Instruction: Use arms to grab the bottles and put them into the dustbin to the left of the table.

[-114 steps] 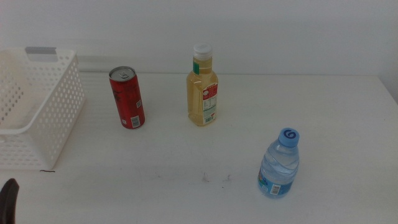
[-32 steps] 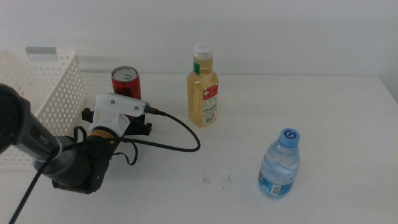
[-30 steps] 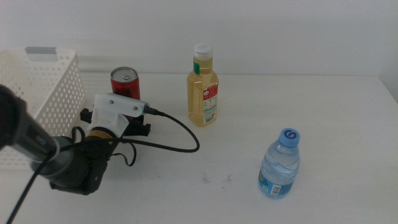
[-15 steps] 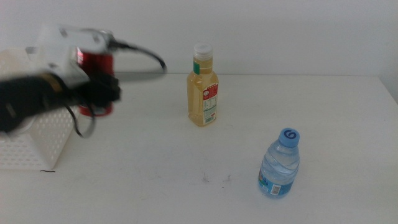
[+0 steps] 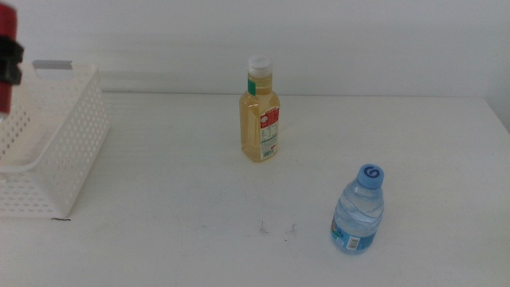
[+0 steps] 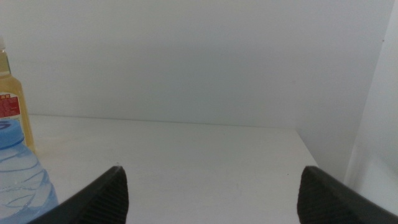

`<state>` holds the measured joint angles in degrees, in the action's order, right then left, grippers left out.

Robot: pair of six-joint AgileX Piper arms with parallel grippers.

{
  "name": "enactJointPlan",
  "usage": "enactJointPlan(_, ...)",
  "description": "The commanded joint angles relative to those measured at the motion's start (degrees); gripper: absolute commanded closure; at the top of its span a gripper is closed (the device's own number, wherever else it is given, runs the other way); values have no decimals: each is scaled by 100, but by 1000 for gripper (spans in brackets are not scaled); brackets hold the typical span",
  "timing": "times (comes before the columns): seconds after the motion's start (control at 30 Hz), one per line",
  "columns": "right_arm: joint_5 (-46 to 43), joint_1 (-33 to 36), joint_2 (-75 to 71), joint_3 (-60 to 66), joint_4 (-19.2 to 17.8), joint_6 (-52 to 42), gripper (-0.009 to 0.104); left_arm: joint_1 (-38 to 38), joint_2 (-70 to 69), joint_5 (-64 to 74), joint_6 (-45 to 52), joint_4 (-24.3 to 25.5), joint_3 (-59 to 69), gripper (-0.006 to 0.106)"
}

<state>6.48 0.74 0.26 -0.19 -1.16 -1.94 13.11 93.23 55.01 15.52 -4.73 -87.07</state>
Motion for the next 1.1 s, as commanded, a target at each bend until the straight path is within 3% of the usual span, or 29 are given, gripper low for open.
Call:
enactJointPlan(0.0, -37, -15, -26, 19, -12, -31, 4, 202, 383, 46, 107, -25, -202, 98)
enactJointPlan(0.2, -37, -15, -26, 19, -12, -31, 4, 262, 1283, -140, 110, 16, -216, 98)
enactJointPlan(0.37, -37, -15, -26, 19, -12, -31, 4, 262, 1789, -421, 98, 41, -216, 88)
enactJointPlan(0.5, -37, -15, -26, 19, -12, -31, 4, 262, 2001, -590, 98, 26, -216, 67)
enactJointPlan(0.77, -37, -15, -26, 19, -12, -31, 4, 262, 1848, -406, 86, 127, -216, 6)
enactJointPlan(1.07, -37, -15, -26, 19, -12, -31, 4, -323, 317, -20, -56, -29, -43, 7)
